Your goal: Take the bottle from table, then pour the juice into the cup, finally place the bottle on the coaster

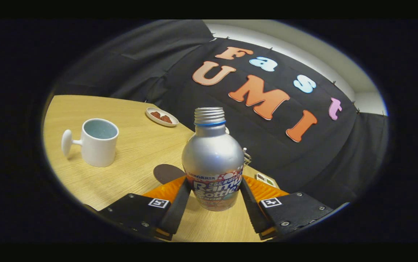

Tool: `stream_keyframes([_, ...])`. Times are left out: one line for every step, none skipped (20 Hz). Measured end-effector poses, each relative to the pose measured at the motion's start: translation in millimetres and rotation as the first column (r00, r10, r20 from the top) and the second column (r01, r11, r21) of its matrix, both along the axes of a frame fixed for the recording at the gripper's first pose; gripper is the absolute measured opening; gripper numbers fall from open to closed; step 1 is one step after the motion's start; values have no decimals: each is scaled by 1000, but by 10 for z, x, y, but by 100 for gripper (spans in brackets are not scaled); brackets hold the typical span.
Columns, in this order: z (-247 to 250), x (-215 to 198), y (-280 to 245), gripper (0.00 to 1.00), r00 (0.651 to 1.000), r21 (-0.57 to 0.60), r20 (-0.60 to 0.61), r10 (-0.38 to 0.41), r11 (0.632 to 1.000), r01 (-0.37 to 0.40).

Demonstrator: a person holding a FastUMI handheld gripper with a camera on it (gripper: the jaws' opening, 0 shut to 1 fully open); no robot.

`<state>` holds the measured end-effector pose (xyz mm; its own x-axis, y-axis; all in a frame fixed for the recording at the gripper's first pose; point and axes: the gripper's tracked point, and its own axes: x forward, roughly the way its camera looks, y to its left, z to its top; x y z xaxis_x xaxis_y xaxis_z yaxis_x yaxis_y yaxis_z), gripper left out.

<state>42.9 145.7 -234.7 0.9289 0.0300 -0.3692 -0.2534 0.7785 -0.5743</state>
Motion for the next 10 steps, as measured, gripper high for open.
stream_keyframes([12, 7, 19, 76, 1000, -31, 10, 8, 999, -8])
stream_keyframes([18, 20, 45, 76, 1000, -61, 19, 19, 998, -18])
stream_keyframes([31, 10, 63, 76, 999, -87, 26, 29, 996, -27])
stream_keyframes([36, 18, 77, 76, 999, -113, 33, 39, 993, -35])
stream_keyframes([51, 14, 103, 76, 998, -141, 41, 50, 989, -44])
stream_keyframes([55, 28, 137, 76, 997, -166, 50, 61, 985, -52])
stream_keyframes([77, 33, 167, 76, 996, -190, 59, 73, 980, -60])
stream_keyframes([102, 43, 193, 76, 994, -215, 70, 84, 974, -67])
stream_keyframes([131, 57, 225, 76, 992, -241, 81, 95, 968, -73])
stream_keyframes([148, 86, 253, 76, 990, -267, 92, 107, 960, -79])
